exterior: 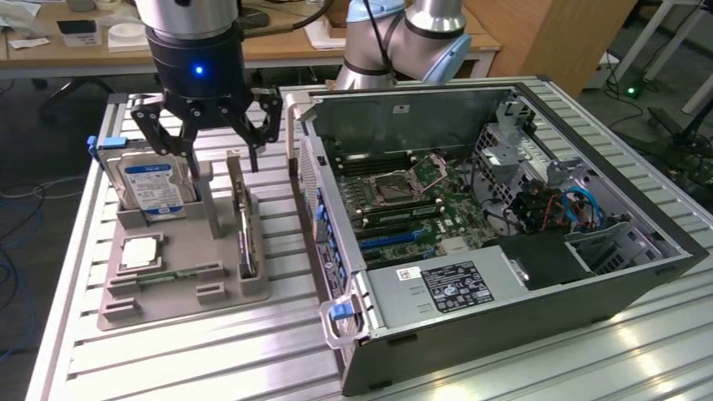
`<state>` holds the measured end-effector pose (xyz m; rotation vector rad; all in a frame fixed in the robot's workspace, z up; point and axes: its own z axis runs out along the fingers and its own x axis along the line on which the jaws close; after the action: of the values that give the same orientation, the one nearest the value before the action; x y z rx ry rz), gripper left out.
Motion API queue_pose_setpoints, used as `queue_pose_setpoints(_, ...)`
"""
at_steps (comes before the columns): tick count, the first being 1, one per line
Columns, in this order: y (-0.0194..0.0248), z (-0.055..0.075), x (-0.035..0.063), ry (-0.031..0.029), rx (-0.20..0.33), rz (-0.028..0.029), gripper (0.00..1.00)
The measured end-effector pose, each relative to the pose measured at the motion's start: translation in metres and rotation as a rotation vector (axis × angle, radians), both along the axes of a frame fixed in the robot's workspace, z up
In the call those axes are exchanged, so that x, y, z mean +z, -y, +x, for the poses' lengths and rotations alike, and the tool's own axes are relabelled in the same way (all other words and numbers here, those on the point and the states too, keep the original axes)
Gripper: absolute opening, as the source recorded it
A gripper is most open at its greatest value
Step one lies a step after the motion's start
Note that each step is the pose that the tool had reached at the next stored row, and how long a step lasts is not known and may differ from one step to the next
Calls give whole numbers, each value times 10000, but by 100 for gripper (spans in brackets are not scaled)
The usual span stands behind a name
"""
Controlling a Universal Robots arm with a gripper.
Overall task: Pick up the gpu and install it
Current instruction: 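Pick up the gpu and move the gpu toward the slot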
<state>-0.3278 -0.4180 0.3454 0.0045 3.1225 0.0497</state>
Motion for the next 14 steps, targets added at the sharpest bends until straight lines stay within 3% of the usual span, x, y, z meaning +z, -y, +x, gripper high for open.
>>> queue_pose_setpoints(14,0,10,-155,-1,-60,-1,71)
